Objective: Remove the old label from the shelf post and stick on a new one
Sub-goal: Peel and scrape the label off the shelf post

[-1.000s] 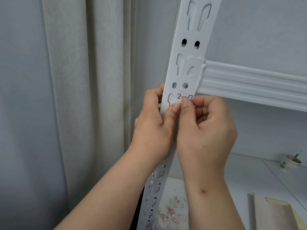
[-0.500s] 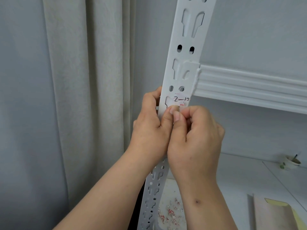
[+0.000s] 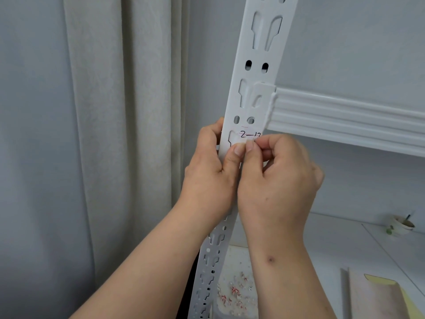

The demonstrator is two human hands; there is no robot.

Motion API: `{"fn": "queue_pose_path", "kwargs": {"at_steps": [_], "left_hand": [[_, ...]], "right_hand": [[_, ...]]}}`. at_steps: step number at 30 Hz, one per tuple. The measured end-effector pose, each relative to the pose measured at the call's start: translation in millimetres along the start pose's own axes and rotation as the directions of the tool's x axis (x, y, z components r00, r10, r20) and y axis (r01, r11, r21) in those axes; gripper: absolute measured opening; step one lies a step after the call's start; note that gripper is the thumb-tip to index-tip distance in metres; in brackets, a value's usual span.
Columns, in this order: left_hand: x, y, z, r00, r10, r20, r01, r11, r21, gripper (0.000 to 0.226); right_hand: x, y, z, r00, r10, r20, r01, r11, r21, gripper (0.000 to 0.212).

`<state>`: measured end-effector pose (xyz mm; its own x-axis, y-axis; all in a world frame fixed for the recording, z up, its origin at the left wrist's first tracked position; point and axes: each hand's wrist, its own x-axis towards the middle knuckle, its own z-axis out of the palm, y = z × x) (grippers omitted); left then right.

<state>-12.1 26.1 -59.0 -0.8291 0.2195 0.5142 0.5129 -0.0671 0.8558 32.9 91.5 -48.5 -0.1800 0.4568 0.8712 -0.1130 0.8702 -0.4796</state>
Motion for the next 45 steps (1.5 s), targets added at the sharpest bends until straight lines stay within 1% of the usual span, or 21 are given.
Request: {"fn": "queue_pose_path", "kwargs": {"at_steps": [5, 10, 13, 16, 18, 20, 22, 26, 28, 30, 32, 33, 35, 36, 38, 39, 42, 45], "left_hand": [[-1.4, 0.8, 0.9, 1.0, -0.018, 0.0, 0.018, 0.999, -0.027, 0.034], [-3.2, 3.4, 0.9, 1.0, -0.015, -0.004, 0.015, 1.0, 0.007, 0.032], [-3.6, 4.0, 1.2, 1.0, -0.018, -0.01, 0.019, 1.0, 0.013, 0.033], [-4.0, 3.9, 0.8, 1.0, -0.021, -0.008, 0.021, 1.0, 0.014, 0.033], [-3.7, 4.3, 0.1, 1.0, -0.009, -0.011, 0.01, 0.999, 0.035, 0.033], [-3.3, 3.7, -0.2, 1.0, 0.005, -0.014, -0.004, 0.999, 0.054, 0.034], [-3.3, 2.2, 0.0, 1.0, 0.008, -0.023, -0.007, 0.998, 0.065, 0.037], [-6.1, 3.7, -1.0, 1.0, 0.006, -0.025, -0.005, 0.998, 0.061, 0.038], [-10.8, 1.0, -2.2, 1.0, 0.0, -0.019, 0.001, 0.999, 0.046, 0.042], [-20.4, -9.6, -0.4, 0.999, -0.033, -0.039, 0.036, 0.996, 0.08, 0.044], [-35.8, -25.7, 6.4, 0.995, -0.031, -0.091, 0.047, 0.983, 0.177, 0.049], [-44.5, -33.1, 11.2, 0.991, 0.001, -0.137, 0.031, 0.972, 0.234, 0.054], [-59.6, -42.9, 20.8, 0.968, 0.102, -0.231, -0.015, 0.937, 0.35, 0.062], [-64.5, -45.2, 24.4, 0.953, 0.167, -0.251, -0.053, 0.913, 0.404, 0.065], [-70.1, -52.2, 31.0, 0.931, 0.285, -0.226, -0.147, 0.863, 0.484, 0.067], [-71.3, -55.9, 33.4, 0.927, 0.315, -0.204, -0.178, 0.847, 0.501, 0.069], [-71.5, -70.3, 37.6, 0.939, 0.314, -0.144, -0.195, 0.827, 0.528, 0.075], [-72.2, -76.9, 38.3, 0.939, 0.321, -0.125, -0.202, 0.807, 0.555, 0.078]], "right_hand": [[0.8, -2.6, 0.4, 1.0, -0.005, 0.0, 0.005, 1.0, -0.023, 0.006], [3.6, -2.4, -0.1, 0.999, 0.004, 0.051, -0.003, 1.0, -0.01, 0.008], [2.6, -1.1, -2.0, 0.997, -0.027, 0.076, 0.026, 1.0, 0.016, 0.009], [-5.6, 0.0, -4.5, 0.995, -0.053, 0.09, 0.046, 0.996, 0.079, 0.012], [-10.5, 2.5, -7.6, 0.996, 0.006, 0.086, -0.018, 0.989, 0.147, 0.012], [-13.0, 5.9, -11.3, 0.988, 0.121, 0.097, -0.139, 0.968, 0.21, 0.011], [-13.2, 10.6, -13.9, 0.973, 0.201, 0.11, -0.224, 0.94, 0.259, 0.011], [-11.7, 11.7, -18.1, 0.954, 0.241, 0.176, -0.288, 0.899, 0.331, 0.01], [-13.4, 13.7, -20.4, 0.929, 0.293, 0.225, -0.36, 0.854, 0.376, 0.014], [-18.2, 20.5, -21.3, 0.885, 0.377, 0.273, -0.46, 0.795, 0.395, 0.018], [-26.6, 31.1, -20.6, 0.838, 0.454, 0.303, -0.542, 0.761, 0.357, 0.028], [-31.9, 37.6, -19.7, 0.818, 0.481, 0.315, -0.569, 0.757, 0.322, 0.032], [-42.0, 52.5, -18.4, 0.786, 0.518, 0.339, -0.603, 0.764, 0.231, 0.034], [-46.4, 59.8, -17.8, 0.767, 0.533, 0.358, -0.616, 0.767, 0.179, 0.033], [-54.8, 75.1, -18.4, 0.713, 0.567, 0.412, -0.648, 0.758, 0.077, 0.029], [-59.0, 81.9, -18.6, 0.685, 0.581, 0.439, -0.656, 0.754, 0.026, 0.028], [-72.3, 101.6, -16.4, 0.624, 0.612, 0.486, -0.646, 0.754, -0.12, 0.025], [-84.2, 117.2, -10.6, 0.553, 0.65, 0.522, -0.642, 0.731, -0.23, 0.02]]}}
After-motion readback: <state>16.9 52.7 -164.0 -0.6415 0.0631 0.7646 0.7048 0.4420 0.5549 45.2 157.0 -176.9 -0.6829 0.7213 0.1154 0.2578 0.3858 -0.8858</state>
